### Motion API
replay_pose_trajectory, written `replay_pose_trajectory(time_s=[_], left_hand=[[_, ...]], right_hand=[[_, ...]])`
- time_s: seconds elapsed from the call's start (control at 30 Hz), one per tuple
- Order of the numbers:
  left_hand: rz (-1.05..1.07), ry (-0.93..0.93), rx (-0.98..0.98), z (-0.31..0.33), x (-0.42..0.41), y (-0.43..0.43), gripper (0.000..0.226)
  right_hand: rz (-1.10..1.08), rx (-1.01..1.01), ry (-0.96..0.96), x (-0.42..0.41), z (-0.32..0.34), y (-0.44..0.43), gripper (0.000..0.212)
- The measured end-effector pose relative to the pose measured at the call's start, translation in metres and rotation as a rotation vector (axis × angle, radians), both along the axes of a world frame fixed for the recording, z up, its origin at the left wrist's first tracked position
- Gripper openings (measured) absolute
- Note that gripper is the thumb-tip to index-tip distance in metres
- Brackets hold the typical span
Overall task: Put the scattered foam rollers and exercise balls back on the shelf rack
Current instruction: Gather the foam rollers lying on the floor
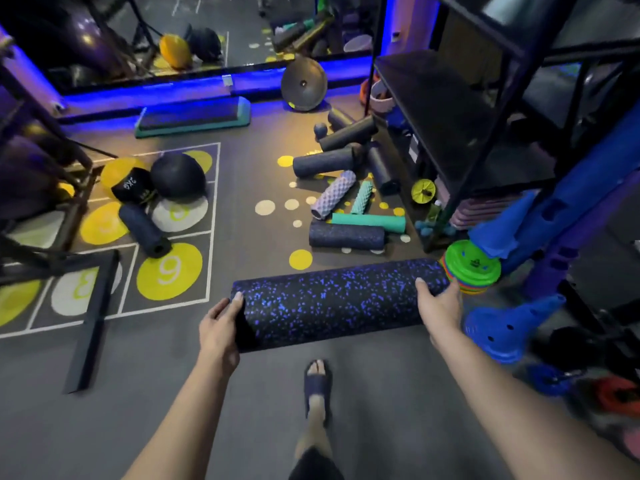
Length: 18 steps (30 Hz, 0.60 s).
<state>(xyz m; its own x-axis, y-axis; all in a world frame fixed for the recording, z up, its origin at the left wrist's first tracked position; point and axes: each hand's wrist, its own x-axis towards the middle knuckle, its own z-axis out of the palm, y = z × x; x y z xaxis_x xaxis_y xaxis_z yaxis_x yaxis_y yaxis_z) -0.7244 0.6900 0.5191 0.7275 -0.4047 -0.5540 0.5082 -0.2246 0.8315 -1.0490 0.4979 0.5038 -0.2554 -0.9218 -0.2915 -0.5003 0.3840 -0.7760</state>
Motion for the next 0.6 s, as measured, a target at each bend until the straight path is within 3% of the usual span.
replay_pose_trajectory(time_s=[0.13, 0.27, 0.5, 0.6], left_hand=[[-0.038, -0.004, -0.024, -0.025, 0.061, -0.122, 0.053], [-0.179, -0.024, 0.024, -0.037, 0.091, -0.231, 0.051], [-0.227, -0.185, 0.279, -0.037, 0.13, -0.402, 0.09], [-0.225, -0.171, 0.268, -0.033, 0.137, -0.469, 0.072]], right_hand=[[0.083, -0.057, 0.094, 0.073, -0.017, -0.113, 0.087], [0.123, 0.063, 0.09, 0.14, -0.027, -0.197, 0.086], [0.247, 0.203, 0.059, 0.227, -0.022, -0.315, 0.076], [0.3, 0.247, 0.069, 0.233, -0.03, -0.371, 0.077]])
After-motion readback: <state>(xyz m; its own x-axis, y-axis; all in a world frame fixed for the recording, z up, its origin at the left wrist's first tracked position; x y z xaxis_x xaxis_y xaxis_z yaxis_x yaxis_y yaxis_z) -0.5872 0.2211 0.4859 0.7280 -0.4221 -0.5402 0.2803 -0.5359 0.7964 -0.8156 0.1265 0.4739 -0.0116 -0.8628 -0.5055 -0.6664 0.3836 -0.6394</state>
